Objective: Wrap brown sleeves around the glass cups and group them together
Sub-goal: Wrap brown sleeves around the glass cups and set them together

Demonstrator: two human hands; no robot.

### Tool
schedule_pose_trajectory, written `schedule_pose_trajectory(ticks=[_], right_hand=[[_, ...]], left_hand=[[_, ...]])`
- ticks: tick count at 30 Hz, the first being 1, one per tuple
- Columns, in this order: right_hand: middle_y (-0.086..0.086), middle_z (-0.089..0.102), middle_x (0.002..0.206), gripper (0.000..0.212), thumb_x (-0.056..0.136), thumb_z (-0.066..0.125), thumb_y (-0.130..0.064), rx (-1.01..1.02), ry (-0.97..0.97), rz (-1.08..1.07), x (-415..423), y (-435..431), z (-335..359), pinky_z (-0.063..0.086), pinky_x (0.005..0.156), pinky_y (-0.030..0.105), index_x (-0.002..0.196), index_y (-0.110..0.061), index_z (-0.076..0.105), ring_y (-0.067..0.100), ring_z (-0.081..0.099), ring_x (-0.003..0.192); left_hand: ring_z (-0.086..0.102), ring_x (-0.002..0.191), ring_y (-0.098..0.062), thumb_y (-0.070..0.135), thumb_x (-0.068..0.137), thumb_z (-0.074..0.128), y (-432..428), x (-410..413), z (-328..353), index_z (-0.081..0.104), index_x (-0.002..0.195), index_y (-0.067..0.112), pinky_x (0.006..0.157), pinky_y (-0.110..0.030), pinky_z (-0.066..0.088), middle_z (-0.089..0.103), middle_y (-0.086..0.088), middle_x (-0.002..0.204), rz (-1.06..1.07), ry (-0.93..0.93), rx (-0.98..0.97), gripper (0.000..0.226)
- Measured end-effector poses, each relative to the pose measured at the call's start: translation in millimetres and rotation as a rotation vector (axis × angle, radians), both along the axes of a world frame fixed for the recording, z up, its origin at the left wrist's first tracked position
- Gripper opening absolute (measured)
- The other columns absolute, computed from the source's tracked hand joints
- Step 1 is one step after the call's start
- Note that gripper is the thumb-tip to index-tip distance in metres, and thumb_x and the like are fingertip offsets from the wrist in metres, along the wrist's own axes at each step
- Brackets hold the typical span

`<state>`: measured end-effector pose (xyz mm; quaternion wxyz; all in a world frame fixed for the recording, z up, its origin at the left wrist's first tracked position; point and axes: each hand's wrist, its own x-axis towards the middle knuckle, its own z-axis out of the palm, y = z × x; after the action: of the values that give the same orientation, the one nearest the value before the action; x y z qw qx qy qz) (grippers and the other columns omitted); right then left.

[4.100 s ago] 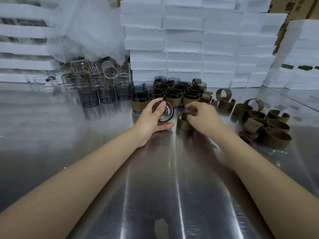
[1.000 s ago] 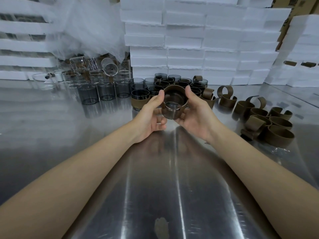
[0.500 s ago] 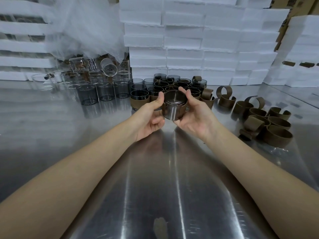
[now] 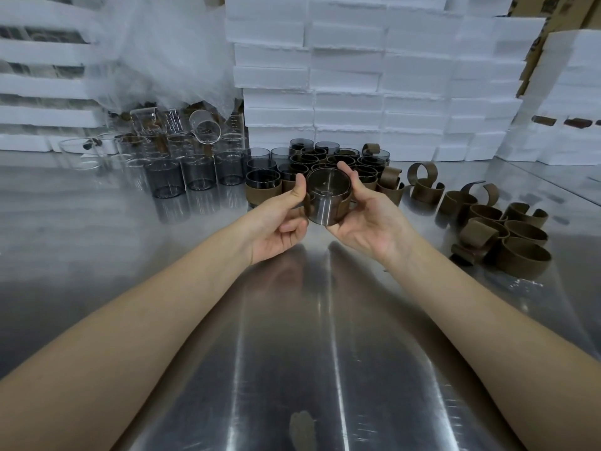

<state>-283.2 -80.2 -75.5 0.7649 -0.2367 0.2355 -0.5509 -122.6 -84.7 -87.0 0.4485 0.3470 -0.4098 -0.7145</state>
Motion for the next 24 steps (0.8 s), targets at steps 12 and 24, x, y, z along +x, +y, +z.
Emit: schedule_pose_trajectory(ticks=[12, 24], right_hand=[[-0.003, 0.072, 0.102, 0.03, 0.096, 0.052, -0.04, -0.217, 0.323, -0.083, -8, -3, -4, 0.052, 0.081, 0.022, 0.114, -0.02, 0.064, 0.011, 0.064, 0.097], [0.005, 0.067, 0.121, 0.034, 0.103, 0.04, -0.016, -0.184, 0.244, -0.087, -12, -9, -14, 0.053, 0.092, 0.037, 0.134, -0.021, 0.052, 0.021, 0.062, 0.115]], left_hand=[[0.068, 0.087, -0.015, 0.042, 0.098, 0.046, 3, -12, -14, 0.061, 0.122, 0.02, 0.082, -0.031, 0.057, 0.071, 0.0, 0.103, 0.006, -0.091, -0.347, 0.036], [0.061, 0.107, 0.004, -0.017, 0.091, 0.052, 9, -13, -15, 0.031, 0.15, 0.014, 0.091, -0.011, 0.046, 0.045, 0.005, 0.136, 0.215, -0.402, -0.616, 0.069]])
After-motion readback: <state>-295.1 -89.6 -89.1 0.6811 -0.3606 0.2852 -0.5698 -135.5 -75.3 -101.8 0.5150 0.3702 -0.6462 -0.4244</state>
